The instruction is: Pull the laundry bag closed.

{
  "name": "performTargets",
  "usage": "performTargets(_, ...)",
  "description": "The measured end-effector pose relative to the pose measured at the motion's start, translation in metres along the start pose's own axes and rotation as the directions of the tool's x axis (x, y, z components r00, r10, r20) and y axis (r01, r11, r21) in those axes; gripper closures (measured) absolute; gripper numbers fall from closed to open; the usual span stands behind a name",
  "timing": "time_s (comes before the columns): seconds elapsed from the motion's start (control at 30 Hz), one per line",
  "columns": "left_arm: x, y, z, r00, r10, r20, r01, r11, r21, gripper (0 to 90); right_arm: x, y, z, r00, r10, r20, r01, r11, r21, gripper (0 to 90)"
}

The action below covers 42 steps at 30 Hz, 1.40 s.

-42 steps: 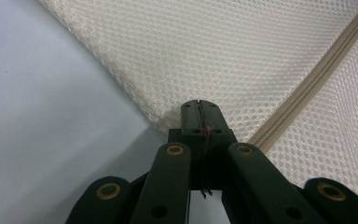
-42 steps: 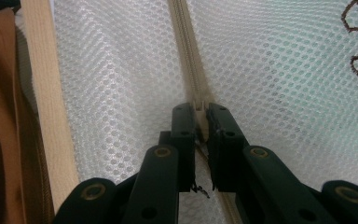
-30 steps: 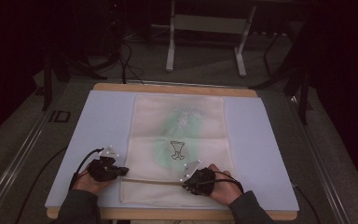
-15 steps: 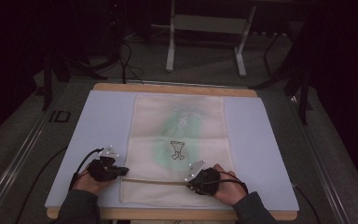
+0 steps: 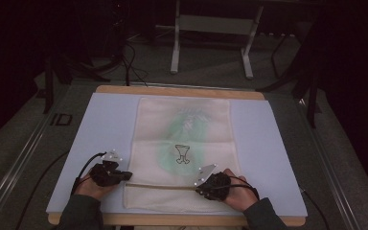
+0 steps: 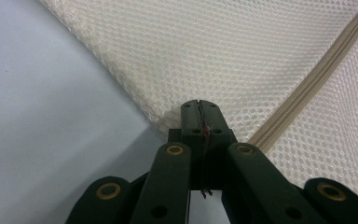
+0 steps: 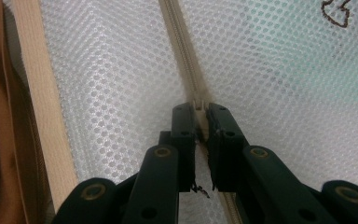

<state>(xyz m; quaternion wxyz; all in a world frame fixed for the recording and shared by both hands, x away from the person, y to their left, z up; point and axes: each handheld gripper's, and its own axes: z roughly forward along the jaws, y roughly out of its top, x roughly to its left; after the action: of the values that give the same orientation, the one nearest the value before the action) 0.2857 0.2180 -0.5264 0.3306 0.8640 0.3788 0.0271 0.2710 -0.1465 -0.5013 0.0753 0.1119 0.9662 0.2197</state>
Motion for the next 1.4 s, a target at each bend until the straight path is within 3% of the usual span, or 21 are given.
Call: performTargets(1.4,0.000,0.000,0.000,1.0000,0.000,0.000,0.000,1.0000,0.001,89.8,-0.009,-0.032,-0.013,0.9979,0.063,0.017,-0.063,0.998,0.007,82.4)
